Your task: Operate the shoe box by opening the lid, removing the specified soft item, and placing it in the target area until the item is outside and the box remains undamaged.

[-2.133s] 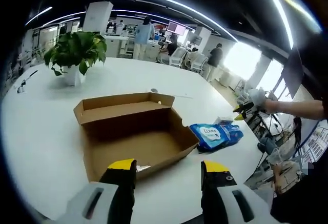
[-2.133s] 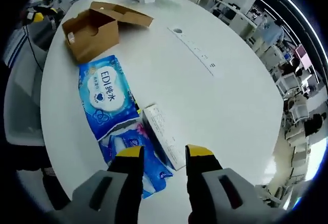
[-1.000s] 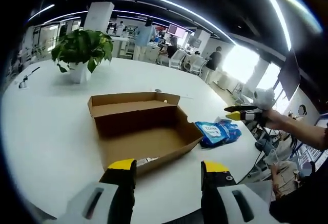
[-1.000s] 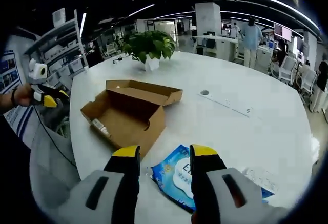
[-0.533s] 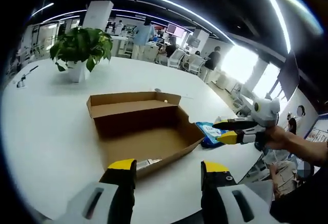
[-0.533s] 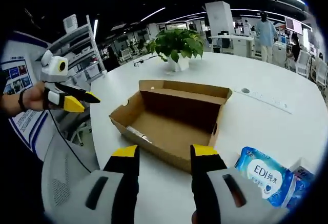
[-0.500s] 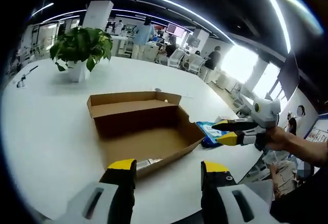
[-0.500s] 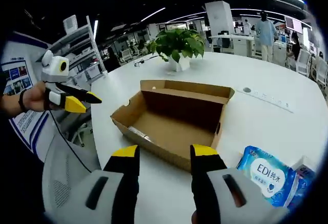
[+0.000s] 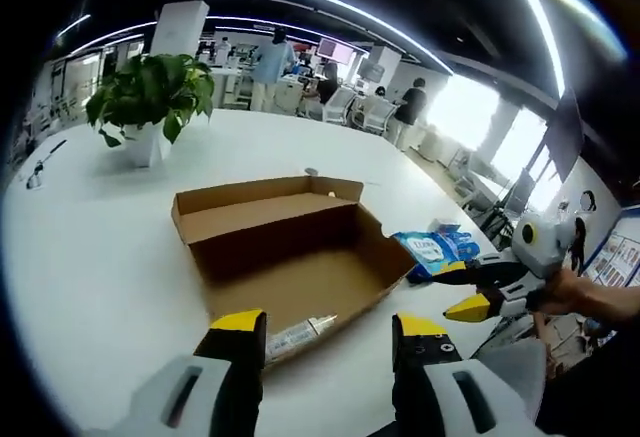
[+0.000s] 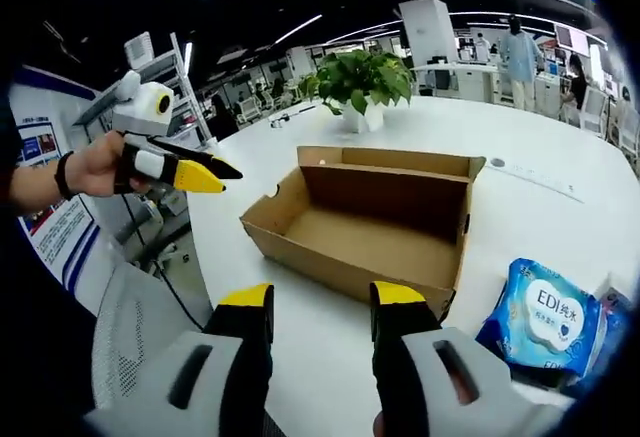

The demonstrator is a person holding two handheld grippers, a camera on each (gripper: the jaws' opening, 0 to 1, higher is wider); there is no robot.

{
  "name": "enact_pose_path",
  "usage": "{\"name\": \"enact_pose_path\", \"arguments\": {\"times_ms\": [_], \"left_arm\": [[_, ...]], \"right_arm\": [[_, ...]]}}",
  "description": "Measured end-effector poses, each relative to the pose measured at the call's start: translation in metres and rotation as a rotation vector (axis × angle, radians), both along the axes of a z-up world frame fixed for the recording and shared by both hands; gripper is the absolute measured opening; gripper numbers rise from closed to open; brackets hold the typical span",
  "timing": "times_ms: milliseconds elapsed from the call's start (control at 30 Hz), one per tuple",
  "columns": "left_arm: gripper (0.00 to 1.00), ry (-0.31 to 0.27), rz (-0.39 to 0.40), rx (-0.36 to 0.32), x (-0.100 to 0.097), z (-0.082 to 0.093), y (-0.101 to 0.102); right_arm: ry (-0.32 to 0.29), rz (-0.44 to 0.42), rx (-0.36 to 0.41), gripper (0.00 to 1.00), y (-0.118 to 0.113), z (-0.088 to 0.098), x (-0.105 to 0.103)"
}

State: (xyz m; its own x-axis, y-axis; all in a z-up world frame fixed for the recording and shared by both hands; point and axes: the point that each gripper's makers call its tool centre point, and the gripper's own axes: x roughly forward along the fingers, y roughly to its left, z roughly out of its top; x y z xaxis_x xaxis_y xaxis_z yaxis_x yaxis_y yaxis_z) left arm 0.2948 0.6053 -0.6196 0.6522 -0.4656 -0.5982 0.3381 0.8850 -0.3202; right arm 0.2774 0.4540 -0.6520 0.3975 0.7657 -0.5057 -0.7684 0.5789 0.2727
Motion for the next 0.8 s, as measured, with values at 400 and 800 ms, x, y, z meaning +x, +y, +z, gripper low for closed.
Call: {"name": "enact_pose_path", "arguments": {"times_ms": [400,800], "left_arm": [[0.52,0.002,-0.211,0.175,0.036,-0.020,-0.002],[0.56,0.062,-0.469,0.283,0.049,-0.059,-0.026]], "right_arm": [[-0.022,-0.063,-0.017,0.36,-0.020,0.010,-0.012],[-0.027,-0.160,-0.032,0.37,-0.047,0.017,-0.022]]}}
